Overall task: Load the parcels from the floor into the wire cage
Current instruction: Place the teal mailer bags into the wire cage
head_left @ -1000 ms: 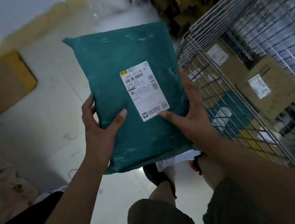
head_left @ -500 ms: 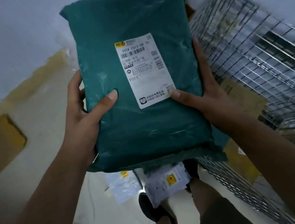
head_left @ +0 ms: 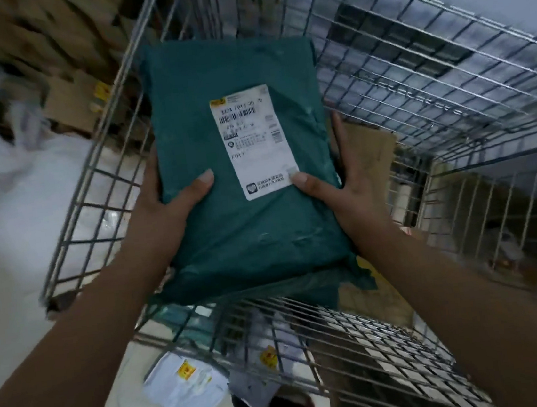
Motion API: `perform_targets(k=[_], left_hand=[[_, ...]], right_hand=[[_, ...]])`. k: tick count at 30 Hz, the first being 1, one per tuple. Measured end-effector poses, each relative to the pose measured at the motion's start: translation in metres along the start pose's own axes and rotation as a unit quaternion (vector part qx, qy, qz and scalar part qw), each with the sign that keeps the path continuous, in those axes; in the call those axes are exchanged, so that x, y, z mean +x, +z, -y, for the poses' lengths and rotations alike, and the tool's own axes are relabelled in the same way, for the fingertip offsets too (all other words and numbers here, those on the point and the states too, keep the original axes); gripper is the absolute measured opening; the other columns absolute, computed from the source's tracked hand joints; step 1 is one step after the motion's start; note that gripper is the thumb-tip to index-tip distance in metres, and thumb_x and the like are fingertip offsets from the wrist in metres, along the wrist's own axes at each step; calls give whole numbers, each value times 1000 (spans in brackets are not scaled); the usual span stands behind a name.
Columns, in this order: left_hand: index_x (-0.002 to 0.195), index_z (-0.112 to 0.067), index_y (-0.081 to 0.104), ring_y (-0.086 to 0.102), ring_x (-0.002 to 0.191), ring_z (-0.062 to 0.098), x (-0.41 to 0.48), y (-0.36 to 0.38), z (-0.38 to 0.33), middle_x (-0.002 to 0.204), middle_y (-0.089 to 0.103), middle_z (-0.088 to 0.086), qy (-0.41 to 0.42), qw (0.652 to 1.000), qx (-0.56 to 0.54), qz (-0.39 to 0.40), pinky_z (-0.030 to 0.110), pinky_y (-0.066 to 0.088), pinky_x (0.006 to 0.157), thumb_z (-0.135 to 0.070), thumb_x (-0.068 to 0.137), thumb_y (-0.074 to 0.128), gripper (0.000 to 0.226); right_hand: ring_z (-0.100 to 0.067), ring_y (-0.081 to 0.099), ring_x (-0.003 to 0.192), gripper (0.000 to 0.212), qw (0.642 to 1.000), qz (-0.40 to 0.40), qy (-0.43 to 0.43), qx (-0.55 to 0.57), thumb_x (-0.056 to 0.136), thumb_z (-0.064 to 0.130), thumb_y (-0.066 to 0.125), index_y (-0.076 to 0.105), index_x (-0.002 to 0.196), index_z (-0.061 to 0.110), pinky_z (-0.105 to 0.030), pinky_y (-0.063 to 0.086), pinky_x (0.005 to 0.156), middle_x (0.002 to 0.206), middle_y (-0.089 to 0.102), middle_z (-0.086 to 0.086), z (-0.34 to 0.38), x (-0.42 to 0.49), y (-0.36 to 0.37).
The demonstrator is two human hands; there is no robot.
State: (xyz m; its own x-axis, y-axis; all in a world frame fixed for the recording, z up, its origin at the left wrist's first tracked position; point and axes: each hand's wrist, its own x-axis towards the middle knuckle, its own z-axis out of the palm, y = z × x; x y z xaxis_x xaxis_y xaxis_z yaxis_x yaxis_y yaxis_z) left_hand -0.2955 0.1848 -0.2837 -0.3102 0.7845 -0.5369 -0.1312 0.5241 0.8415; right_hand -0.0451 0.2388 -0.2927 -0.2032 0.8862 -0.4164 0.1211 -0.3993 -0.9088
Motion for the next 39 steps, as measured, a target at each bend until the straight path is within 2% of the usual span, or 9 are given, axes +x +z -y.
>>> perform_targets(k=[5, 9, 13, 18, 22, 25, 29, 35, 39], left_hand=[[144, -55, 43, 70, 113, 9, 47, 29, 28, 134, 66, -17, -82, 995, 28, 39, 37, 59, 92, -54, 78, 81, 77], [135, -31, 61, 72, 113, 24, 89, 40, 65, 124, 74, -4, -237, 968, -14, 79, 52, 53, 102, -56, 65, 92, 80], [127, -20, 70, 70, 115, 29, 116, 57, 100, 122, 75, 5, -308, 946, -57, 82, 49, 54, 102, -47, 64, 95, 73], [131, -19, 66, 72, 112, 33, 137, 90, 124, 122, 75, 6, -296, 945, -137, 37, 52, 56, 99, -45, 67, 93, 75], [130, -21, 68, 73, 107, 32, 162, 100, 124, 120, 76, 7, -272, 953, -136, 9, 52, 58, 94, -49, 72, 90, 68], [129, -19, 67, 74, 105, 34, 184, 95, 114, 122, 75, 11, -249, 960, -125, 4, 53, 59, 91, -44, 79, 86, 59], [123, -20, 69, 75, 103, 30, 201, 97, 110, 114, 77, 8, -251, 959, -129, 10, 47, 60, 90, -40, 94, 73, 36], [133, -20, 62, 75, 102, 37, 236, 89, 131, 121, 74, 10, -242, 963, -105, -45, 61, 60, 83, -57, 52, 98, 96], [131, -20, 61, 76, 102, 33, 223, 91, 115, 119, 75, 7, -226, 968, -105, -40, 57, 61, 81, -47, 65, 95, 79]], right_hand=[[10, 56, 123, 94, 998, -18, 55, 7, 83, 34, 85, 28, 154, 56, -28, 56, 97, 149, 48, 20, -43, 28, -26], [8, 57, 123, 89, 996, 4, 87, -28, 80, 38, 87, 36, 152, 53, -26, 57, 96, 147, 51, 19, -70, 63, -48], [5, 60, 121, 89, 988, 37, 130, -71, 71, 52, 91, 44, 146, 55, -32, 53, 104, 141, 56, 25, -92, 105, -69], [-10, 68, 115, 97, 975, 88, 202, -39, 63, 56, 93, 46, 147, 48, -35, 56, 100, 139, 61, 15, -106, 158, -88], [-15, 74, 104, 84, 957, 132, 256, -31, 80, 41, 85, 42, 152, 36, -29, 61, 81, 131, 69, 4, -114, 177, -90], [-18, 72, 111, 92, 959, 123, 255, -20, 72, 49, 91, 44, 150, 40, -38, 58, 95, 130, 70, 8, -128, 181, -83], [-17, 73, 107, 91, 968, 45, 242, 57, 67, 49, 94, 52, 145, 32, -38, 58, 96, 125, 73, 6, -137, 196, -71], [-23, 75, 103, 57, 963, 17, 247, 103, 80, 34, 87, 66, 131, 22, -42, 61, 89, 114, 77, -3, -138, 219, -64], [-23, 75, 101, 48, 959, 32, 259, 108, 85, 33, 82, 67, 130, 22, -36, 62, 80, 113, 77, -3, -140, 213, -62]])
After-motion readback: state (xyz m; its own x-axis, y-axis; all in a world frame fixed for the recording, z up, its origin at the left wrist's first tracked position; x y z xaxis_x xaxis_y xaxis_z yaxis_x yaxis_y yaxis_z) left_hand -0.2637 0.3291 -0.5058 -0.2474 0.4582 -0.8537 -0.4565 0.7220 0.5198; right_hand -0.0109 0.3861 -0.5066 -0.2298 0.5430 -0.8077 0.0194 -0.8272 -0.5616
